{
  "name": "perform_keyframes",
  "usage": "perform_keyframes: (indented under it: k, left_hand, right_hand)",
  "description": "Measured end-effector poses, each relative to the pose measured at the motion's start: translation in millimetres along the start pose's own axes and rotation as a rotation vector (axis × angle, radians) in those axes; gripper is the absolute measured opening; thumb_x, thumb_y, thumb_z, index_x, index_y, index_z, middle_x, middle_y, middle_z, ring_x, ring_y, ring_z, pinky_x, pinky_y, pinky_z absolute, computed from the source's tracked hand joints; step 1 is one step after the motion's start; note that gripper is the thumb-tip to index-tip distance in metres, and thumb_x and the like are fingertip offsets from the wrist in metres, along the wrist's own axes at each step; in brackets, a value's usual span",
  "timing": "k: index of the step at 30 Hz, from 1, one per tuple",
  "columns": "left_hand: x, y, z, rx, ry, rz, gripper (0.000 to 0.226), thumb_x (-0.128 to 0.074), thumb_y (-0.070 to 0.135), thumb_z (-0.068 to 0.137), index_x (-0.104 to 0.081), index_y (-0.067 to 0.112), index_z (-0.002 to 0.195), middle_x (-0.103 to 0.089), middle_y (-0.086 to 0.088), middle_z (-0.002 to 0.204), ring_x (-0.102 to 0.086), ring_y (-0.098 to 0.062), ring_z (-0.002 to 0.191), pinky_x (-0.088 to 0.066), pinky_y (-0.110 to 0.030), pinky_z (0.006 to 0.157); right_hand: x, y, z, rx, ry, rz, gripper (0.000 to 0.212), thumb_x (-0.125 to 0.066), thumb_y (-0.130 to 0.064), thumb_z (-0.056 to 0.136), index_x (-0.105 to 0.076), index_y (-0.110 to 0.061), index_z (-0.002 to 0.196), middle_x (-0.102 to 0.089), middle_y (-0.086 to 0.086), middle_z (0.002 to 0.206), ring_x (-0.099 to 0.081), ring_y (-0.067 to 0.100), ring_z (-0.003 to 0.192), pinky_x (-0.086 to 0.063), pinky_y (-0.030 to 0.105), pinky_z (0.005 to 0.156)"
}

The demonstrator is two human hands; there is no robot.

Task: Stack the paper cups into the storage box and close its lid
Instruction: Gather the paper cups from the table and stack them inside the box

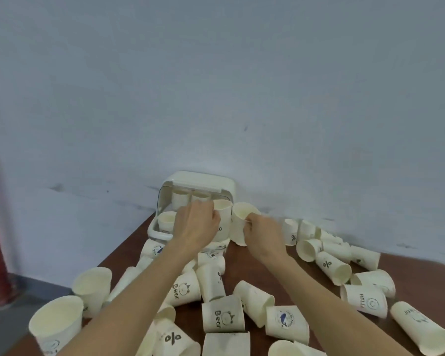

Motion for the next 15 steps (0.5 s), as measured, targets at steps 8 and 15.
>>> perform_keyframes:
  k: [8, 15]
  left_hand:
    - [-19, -85, 45, 0.121, 0.182, 0.068, 0.023, -0.048, 0.025, 0.096, -0.062, 0.007, 0.094, -0.062, -0.013, 0.098, -0.058, -0.034, 0.076, -0.038, -0.035, 0.061]
    - [-43, -126, 62, 0.208, 0.146, 0.139, 0.025, -0.045, 0.027, 0.098, -0.062, 0.008, 0.099, -0.059, -0.012, 0.089, -0.055, -0.031, 0.077, -0.035, -0.034, 0.062]
  right_hand:
    - [-70, -52, 63, 0.086, -0.039, 0.003, 0.018, -0.038, -0.014, 0.094, -0.056, -0.01, 0.097, -0.062, 0.014, 0.087, -0.052, 0.034, 0.073, -0.034, 0.035, 0.058]
    - [-113, -77, 89, 0.144, -0.085, -0.02, 0.019, -0.036, -0.01, 0.095, -0.055, -0.008, 0.098, -0.063, 0.013, 0.086, -0.045, 0.03, 0.067, -0.031, 0.034, 0.057]
Point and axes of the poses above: each hand's wrist, its own z-axis towards the middle knuckle, its own x-axis out of the back of the hand, y = z × x, the point moved 1 cm from there along z, towards the middle knuckle
